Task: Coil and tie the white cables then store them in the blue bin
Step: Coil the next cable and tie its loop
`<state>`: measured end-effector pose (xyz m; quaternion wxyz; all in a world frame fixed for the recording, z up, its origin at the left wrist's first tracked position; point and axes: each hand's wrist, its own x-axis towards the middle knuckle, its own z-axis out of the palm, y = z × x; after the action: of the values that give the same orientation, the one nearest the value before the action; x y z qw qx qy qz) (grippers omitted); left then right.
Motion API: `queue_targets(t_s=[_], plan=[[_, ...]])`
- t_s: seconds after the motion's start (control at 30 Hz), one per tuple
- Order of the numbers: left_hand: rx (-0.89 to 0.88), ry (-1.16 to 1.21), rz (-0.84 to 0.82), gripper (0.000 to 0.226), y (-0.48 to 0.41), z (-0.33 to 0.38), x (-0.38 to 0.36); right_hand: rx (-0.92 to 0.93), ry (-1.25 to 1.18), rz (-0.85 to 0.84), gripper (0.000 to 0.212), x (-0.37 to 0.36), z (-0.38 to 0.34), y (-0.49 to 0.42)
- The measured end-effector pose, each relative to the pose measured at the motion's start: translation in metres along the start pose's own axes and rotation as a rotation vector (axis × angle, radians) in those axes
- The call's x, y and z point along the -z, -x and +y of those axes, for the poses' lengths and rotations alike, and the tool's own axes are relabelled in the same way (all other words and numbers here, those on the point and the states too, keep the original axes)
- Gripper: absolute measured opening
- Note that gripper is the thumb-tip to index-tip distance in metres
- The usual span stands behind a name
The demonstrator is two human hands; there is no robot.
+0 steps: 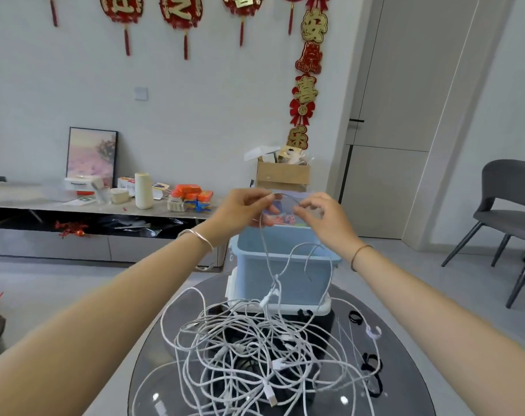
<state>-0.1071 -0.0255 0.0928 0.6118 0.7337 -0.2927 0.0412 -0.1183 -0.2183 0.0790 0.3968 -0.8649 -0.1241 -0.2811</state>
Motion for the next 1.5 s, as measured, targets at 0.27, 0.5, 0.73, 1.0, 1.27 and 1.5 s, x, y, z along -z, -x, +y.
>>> queue_targets(t_s=[0.27, 0.5, 0.73, 1.0, 1.27, 1.5], plan=[[0.095, 0.064, -0.121, 0.02, -0.007, 0.01, 0.003, -0.101, -0.395, 0.149, 0.016, 0.04, -0.069, -0.053], [0.065, 0.038, -0.133, 0.027, -0.002, -0.004, 0.011, -0.209, -0.527, 0.186, 0.019, 0.052, -0.082, -0.062], [0.002, 0.192, 0.01, 0.034, -0.019, 0.036, 0.018, -0.523, -0.275, -0.161, 0.039, 0.026, -0.046, -0.042], [0.131, 0.245, -0.151, 0.036, -0.025, 0.06, 0.019, 0.145, 0.266, -0.003, 0.068, 0.014, -0.044, -0.056], [0.119, 0.405, -0.32, 0.031, -0.014, 0.085, 0.022, 0.086, -0.218, -0.072, 0.026, 0.011, -0.067, -0.056], [-0.02, 0.67, -0.135, 0.04, -0.032, 0.093, 0.025, -0.178, -0.358, -0.343, 0.027, -0.012, -0.07, -0.038]])
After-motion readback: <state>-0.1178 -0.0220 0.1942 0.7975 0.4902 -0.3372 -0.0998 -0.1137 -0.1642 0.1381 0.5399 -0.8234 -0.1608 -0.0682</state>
